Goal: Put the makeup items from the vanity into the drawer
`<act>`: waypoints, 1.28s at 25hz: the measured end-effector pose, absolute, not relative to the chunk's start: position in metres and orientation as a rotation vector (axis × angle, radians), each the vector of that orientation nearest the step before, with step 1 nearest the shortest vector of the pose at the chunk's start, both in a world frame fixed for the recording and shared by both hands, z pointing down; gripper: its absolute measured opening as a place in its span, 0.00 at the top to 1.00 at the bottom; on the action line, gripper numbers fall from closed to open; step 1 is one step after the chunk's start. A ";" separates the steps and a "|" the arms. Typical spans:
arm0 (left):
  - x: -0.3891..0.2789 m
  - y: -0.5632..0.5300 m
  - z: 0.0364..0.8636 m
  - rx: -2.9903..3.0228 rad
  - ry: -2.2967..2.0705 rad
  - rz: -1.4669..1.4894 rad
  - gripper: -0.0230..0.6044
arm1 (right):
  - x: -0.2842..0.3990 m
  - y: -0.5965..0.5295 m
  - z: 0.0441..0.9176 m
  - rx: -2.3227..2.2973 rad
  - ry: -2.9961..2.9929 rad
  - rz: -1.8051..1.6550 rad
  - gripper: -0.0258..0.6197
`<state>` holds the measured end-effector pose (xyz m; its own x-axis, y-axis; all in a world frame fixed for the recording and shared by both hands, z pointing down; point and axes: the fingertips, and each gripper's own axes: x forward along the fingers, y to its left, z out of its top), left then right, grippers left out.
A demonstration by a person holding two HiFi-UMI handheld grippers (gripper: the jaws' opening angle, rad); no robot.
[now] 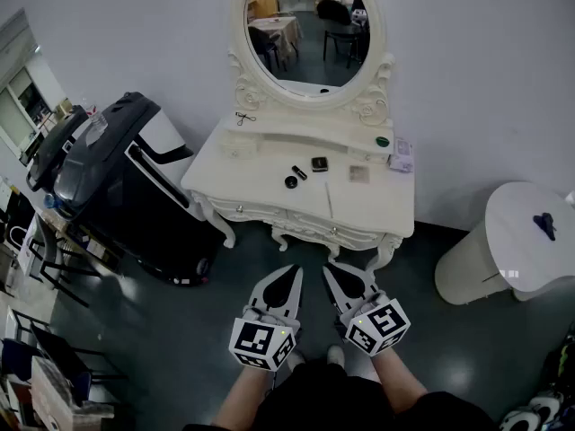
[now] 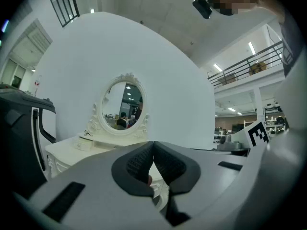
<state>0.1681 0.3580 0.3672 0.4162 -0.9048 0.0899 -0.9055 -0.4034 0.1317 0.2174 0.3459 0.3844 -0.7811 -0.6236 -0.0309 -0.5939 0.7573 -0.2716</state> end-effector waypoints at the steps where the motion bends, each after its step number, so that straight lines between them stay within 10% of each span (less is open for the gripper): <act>1: 0.165 0.359 0.366 2.506 -1.619 0.006 0.94 | 0.214 0.347 0.383 -0.980 2.832 -0.372 0.92; 32: 0.055 0.356 0.388 2.493 -1.626 0.035 0.94 | 0.132 0.338 0.405 -1.079 2.841 -0.428 0.92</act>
